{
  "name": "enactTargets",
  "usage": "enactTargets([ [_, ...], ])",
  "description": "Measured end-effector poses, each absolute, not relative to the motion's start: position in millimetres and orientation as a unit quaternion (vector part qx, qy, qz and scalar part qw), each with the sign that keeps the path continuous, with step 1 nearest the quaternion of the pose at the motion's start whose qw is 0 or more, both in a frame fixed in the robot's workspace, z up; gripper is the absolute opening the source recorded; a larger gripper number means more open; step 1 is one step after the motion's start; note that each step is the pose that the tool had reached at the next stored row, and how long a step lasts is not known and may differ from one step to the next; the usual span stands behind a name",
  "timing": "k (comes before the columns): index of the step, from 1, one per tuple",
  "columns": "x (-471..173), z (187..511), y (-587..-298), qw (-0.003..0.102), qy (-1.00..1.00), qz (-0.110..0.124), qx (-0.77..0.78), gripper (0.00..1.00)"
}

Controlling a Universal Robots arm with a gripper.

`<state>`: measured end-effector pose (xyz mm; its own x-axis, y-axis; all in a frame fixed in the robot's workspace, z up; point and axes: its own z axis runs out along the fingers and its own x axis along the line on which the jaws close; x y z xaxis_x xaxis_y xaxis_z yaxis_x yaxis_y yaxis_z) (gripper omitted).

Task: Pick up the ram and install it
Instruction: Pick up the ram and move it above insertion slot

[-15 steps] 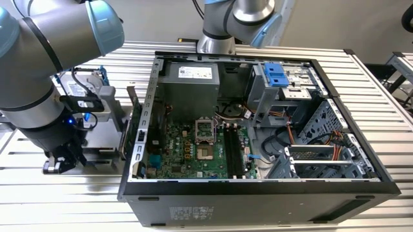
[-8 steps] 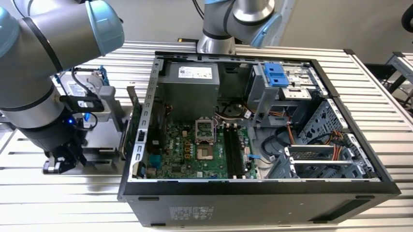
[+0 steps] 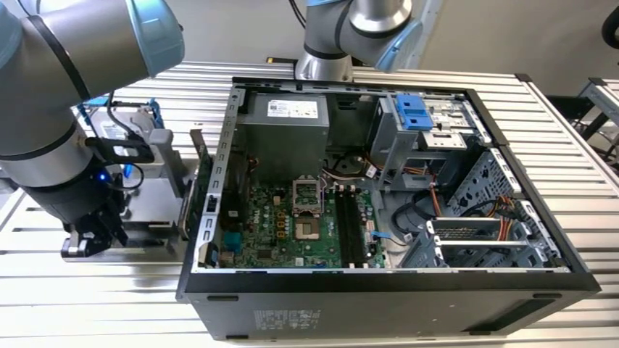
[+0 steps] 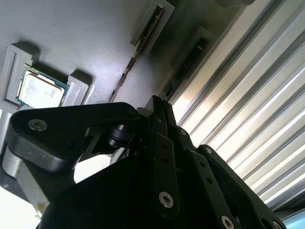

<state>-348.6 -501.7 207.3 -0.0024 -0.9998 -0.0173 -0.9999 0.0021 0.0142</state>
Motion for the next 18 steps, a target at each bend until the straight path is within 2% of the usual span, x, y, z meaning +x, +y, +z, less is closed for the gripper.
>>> enactTargets([
  [18, -348.7, 244.5, -501.6, 0.001, 0.708, 0.011, -0.706, 0.00],
])
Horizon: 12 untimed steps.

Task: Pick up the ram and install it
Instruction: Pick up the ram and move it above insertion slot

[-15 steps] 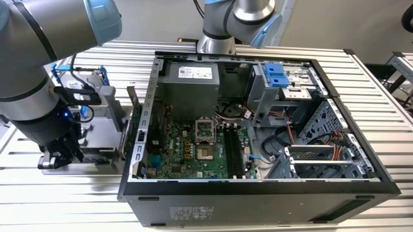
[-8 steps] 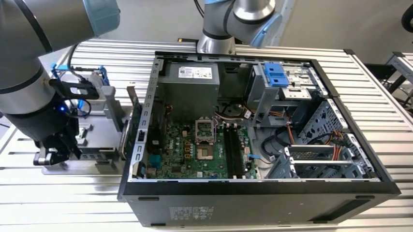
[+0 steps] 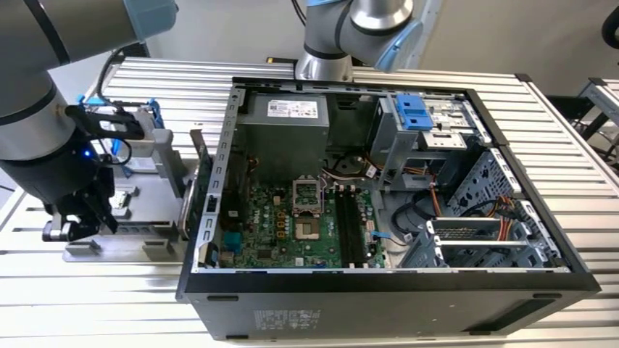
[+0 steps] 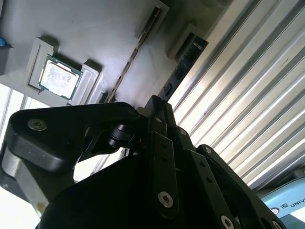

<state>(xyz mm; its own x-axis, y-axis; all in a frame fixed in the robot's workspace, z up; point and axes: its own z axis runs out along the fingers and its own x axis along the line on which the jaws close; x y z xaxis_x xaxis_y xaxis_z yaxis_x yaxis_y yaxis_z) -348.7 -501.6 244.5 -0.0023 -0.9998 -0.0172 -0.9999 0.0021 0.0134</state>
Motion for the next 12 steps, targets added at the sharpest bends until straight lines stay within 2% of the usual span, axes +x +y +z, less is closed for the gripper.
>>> enactTargets([
  [12, -348.8, 264.3, -501.4, 0.002, 0.708, 0.011, -0.706, 0.00],
])
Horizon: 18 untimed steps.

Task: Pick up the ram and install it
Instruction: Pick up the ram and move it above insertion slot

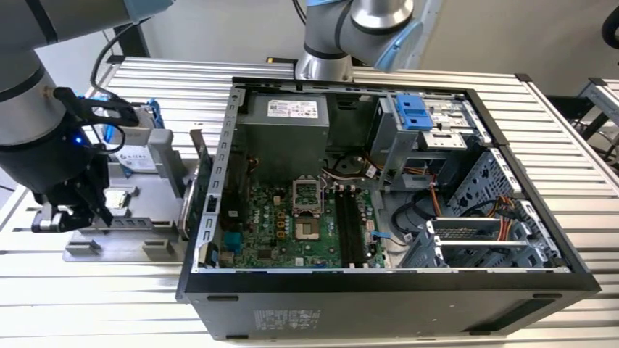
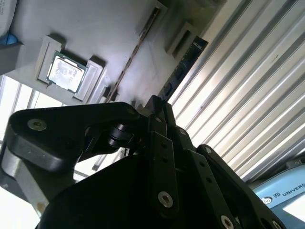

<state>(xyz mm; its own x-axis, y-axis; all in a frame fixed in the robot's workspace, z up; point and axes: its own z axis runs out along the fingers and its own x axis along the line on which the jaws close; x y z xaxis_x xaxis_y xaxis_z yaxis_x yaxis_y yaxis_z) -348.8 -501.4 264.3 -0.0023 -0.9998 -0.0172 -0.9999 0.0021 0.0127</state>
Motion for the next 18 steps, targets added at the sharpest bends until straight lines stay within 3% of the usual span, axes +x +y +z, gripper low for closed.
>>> enactTargets([
  [18, -349.2, 286.5, -501.4, 0.002, 0.708, 0.010, -0.706, 0.00],
])
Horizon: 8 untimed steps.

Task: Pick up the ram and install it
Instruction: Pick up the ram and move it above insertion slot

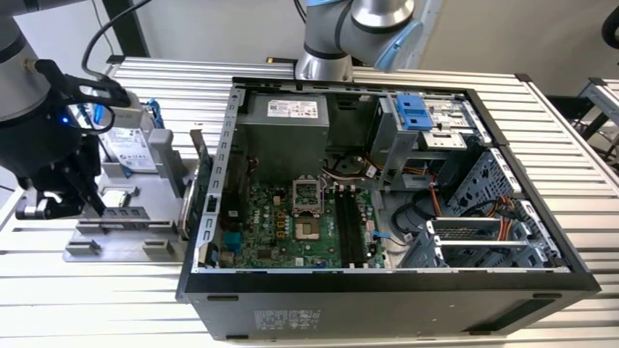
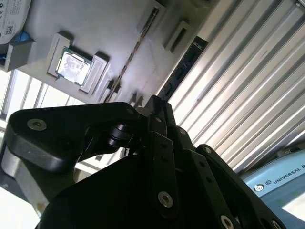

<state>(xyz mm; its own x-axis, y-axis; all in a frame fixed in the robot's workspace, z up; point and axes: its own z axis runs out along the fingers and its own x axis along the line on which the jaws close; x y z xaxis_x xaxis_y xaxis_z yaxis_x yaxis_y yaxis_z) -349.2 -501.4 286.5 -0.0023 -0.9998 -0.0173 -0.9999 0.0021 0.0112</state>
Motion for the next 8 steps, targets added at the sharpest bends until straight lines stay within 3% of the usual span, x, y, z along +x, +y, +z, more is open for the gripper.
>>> enactTargets([
  [8, -349.2, 292.6, -501.4, 0.002, 0.708, 0.010, -0.706, 0.00],
])
